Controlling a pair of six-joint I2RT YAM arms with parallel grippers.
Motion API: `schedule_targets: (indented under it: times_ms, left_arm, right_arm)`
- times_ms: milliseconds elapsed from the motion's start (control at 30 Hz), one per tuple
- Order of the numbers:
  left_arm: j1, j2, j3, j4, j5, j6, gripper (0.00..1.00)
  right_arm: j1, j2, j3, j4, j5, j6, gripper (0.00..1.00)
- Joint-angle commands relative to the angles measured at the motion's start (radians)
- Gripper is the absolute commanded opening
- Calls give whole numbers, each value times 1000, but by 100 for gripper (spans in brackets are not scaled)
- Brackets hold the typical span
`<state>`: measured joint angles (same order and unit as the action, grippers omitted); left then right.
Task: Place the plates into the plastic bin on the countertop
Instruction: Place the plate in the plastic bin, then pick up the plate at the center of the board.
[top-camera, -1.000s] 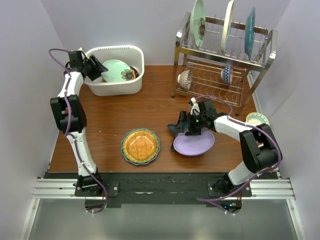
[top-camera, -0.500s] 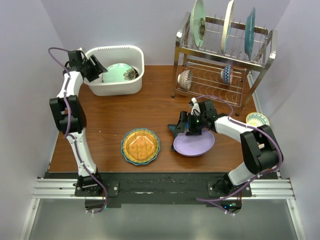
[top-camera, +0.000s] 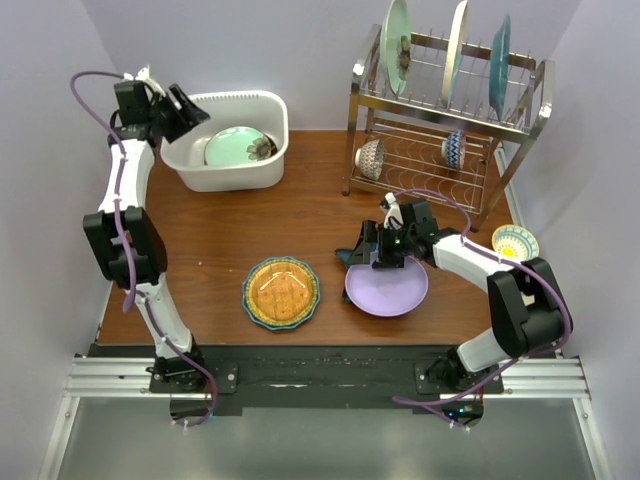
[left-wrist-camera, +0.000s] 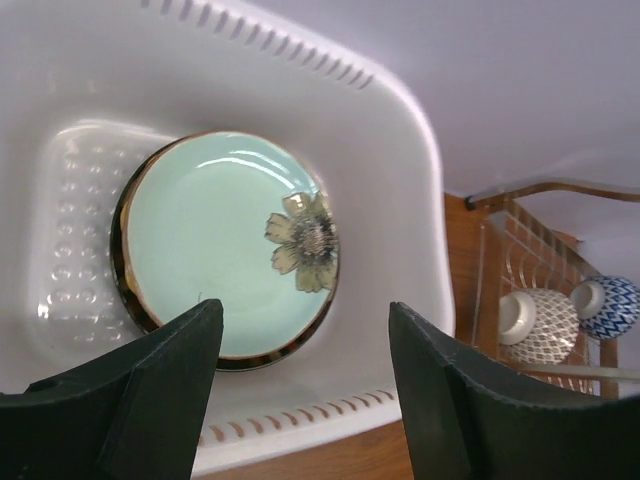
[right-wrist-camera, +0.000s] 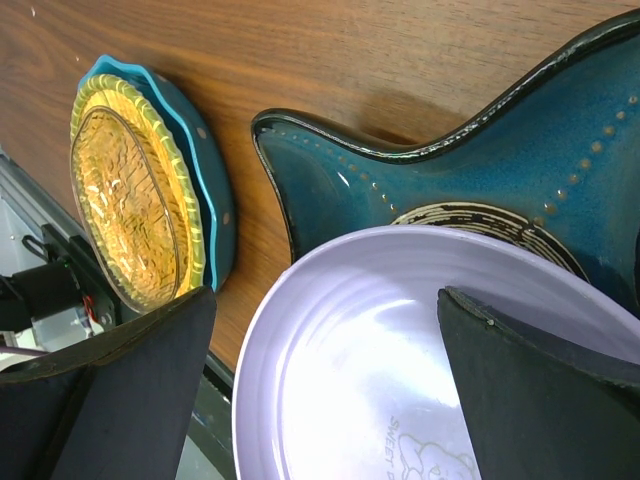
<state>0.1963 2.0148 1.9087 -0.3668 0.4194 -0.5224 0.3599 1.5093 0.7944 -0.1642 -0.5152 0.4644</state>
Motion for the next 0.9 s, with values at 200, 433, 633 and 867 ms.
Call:
schedule_targets:
  times_ms: [200, 433, 633, 867]
  left_arm:
    - [-54, -232, -94, 69, 119, 27, 73]
    - [-175, -310, -193, 19, 122, 94, 74]
    - [-267, -347, -313, -44, 128, 139, 73]
    - [-339, -358, -399, -80, 125, 191, 73]
  right_arm:
    - [8, -27, 55, -23, 15, -3, 97]
    - [8, -32, 75, -34, 12, -3, 97]
    - [7, -50, 92, -44, 12, 0, 97]
    - [8, -63, 103, -51, 9, 5, 97]
